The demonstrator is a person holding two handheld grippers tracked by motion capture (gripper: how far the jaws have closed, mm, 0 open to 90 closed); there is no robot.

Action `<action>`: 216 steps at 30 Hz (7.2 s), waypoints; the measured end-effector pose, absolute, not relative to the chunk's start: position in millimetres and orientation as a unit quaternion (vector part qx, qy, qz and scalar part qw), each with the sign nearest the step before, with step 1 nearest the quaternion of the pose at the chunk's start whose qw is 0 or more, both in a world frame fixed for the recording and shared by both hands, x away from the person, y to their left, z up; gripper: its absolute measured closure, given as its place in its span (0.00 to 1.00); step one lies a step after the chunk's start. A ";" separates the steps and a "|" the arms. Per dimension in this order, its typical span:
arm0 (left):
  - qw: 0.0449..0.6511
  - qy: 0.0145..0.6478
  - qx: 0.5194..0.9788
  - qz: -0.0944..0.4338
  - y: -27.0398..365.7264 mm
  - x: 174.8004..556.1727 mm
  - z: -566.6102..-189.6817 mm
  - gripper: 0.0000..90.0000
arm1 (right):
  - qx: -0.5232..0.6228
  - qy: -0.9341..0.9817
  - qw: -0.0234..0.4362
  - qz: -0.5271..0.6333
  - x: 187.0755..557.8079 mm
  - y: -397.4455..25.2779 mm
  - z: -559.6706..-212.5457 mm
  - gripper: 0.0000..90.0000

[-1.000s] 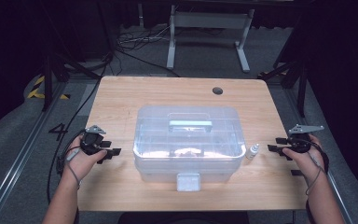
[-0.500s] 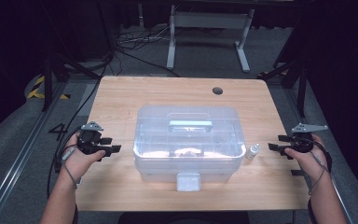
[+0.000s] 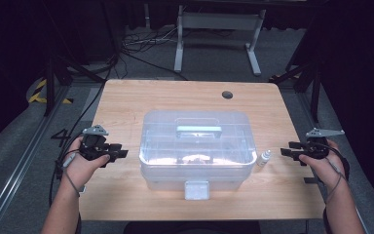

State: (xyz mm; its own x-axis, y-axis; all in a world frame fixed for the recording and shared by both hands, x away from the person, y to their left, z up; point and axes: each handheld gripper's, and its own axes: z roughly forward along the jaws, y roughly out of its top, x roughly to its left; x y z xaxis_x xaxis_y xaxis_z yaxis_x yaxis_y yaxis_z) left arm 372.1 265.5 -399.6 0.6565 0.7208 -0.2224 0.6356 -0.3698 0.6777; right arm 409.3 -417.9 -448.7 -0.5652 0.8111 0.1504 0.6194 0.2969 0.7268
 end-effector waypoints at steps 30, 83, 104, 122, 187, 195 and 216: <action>0.370 0.413 0.830 0.054 259.2 366.6 -395.0 0.49 | 0.361 0.811 0.121 0.443 396.1 -370.2 -366.5 0.60; 0.374 0.411 0.830 0.044 261.2 365.4 -397.4 0.49 | 0.154 0.901 0.077 0.399 401.1 -192.0 -284.1 0.50; 0.389 0.403 0.828 0.017 259.0 364.6 -397.4 0.56 | 0.111 0.926 0.087 0.351 406.3 -148.7 -292.7 0.80; 0.391 0.391 0.832 0.036 258.1 362.2 -394.9 0.55 | 0.102 0.932 0.088 0.337 408.5 -145.2 -288.6 0.84; 0.455 0.331 0.827 0.020 251.2 346.2 -366.8 0.77 | 0.157 0.917 0.060 0.363 481.4 -148.0 -253.9 0.79; 0.479 0.273 0.834 -0.002 232.6 336.6 -356.3 0.93 | 0.161 0.915 0.064 0.364 484.6 -147.8 -253.8 0.79; 0.523 0.273 0.807 0.024 208.5 337.2 -359.1 1.00 | 0.162 0.915 0.066 0.365 484.3 -147.8 -253.9 0.79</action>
